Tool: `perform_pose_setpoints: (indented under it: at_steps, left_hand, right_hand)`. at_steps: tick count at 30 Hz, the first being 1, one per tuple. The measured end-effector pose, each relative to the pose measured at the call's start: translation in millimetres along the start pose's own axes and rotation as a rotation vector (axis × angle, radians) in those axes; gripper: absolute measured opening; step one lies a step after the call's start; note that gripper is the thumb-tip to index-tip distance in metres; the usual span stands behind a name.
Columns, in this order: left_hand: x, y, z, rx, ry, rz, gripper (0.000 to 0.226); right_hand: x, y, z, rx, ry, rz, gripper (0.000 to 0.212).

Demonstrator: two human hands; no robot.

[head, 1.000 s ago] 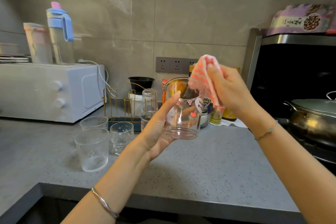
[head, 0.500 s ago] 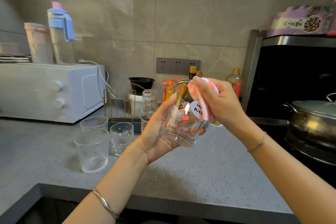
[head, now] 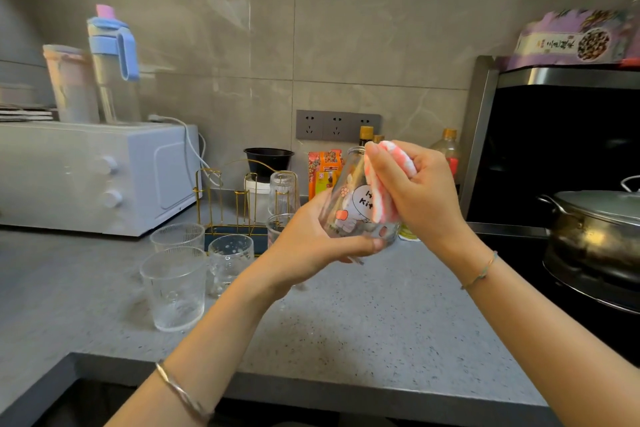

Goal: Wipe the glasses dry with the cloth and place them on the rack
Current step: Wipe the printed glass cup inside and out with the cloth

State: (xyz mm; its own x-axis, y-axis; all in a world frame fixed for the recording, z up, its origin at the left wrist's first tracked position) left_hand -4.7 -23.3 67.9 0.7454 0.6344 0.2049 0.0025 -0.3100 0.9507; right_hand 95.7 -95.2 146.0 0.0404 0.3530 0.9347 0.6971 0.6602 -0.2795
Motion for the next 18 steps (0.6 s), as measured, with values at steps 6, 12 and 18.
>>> perform_pose_setpoints:
  at_steps: [6, 12, 18]
  left_hand:
    - [-3.1, -11.9, 17.3, -0.443, -0.329, -0.116, 0.071]
    - [-12.3, -9.2, 42.6, -0.898, -0.817, -0.197, 0.073]
    - [7.2, 7.7, -0.3, -0.053, -0.182, -0.043, 0.105]
  right_hand:
    - [-0.8, -4.7, -1.3, 0.099, 0.037, -0.043, 0.044]
    - [0.6, -11.2, -4.1, 0.133, 0.086, -0.097, 0.042]
    - [1.5, -5.6, -10.1, 0.009, 0.070, -0.102, 0.042]
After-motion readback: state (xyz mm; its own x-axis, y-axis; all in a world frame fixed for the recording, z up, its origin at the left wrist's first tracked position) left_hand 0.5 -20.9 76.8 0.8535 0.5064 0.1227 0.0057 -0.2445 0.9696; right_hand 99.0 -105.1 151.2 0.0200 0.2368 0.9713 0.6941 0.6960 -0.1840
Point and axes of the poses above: each hand's wrist, its own x-axis towards the middle knuckle, its own z-axis out of the palm, y = z × x, the point moved 8 cm from there along x, towards the middle knuckle, and after that the axes turned 12 degrees about -z, right-handed, at the moved point
